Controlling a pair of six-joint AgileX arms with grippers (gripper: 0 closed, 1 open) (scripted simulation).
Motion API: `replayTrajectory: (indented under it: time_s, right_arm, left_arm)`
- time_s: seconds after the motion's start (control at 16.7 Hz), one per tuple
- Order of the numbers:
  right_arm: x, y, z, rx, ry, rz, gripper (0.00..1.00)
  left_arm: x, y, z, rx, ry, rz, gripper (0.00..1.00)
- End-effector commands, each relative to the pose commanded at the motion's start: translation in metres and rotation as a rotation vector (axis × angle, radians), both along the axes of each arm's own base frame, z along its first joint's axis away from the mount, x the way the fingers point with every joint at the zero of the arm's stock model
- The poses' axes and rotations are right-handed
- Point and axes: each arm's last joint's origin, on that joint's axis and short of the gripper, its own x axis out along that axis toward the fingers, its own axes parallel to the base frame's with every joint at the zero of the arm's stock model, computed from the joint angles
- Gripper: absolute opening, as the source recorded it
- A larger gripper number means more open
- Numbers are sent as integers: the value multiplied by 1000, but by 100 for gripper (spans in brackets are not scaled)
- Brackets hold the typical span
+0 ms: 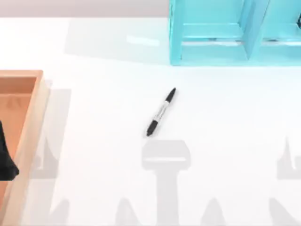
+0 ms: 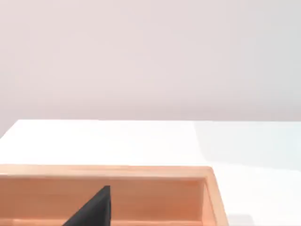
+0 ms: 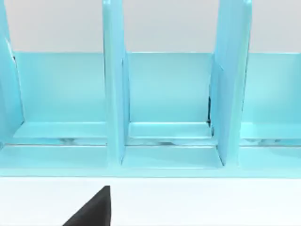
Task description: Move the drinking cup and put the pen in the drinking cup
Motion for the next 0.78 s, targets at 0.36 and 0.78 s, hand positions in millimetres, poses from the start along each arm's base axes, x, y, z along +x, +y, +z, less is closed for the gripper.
replayTrajectory:
  time_s: [0.36, 0.78]
  right_arm:
    - [0, 0, 0, 0, 0, 0, 100]
    - [0, 0, 0, 0, 0, 0, 100]
  left_arm:
    - [1, 1, 19, 18, 93, 4, 100]
    - [43, 12, 88, 69, 589, 43, 100]
